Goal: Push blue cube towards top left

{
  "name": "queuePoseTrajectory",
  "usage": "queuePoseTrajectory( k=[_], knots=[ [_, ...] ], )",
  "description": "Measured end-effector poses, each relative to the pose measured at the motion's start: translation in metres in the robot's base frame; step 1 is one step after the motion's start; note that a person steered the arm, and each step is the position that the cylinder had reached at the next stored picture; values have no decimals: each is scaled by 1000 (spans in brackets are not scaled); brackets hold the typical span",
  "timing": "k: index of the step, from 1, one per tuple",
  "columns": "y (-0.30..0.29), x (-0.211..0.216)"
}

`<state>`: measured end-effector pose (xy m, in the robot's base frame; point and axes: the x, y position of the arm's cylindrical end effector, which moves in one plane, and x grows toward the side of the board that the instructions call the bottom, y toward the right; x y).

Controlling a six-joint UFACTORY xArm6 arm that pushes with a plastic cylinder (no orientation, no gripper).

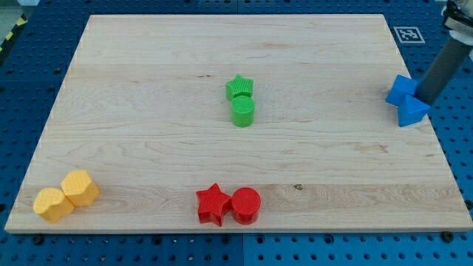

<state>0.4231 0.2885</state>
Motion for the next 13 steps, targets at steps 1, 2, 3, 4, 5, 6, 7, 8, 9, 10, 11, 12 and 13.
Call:
queuePoseTrajectory(
  k=[1, 2, 3, 4, 5, 6, 7, 8, 9, 10, 11, 12, 13],
  knots=[
    [-21, -6],
    [-39, -44],
    [-63, -64],
    [-96, -54],
    [-121, -41],
    [-153, -40],
    [-182, -30],
    [-222, -20],
    [-258, -35],
    [-264, -82],
    [-279, -112],
    [-330, -118],
    [-380, -137]
  ],
)
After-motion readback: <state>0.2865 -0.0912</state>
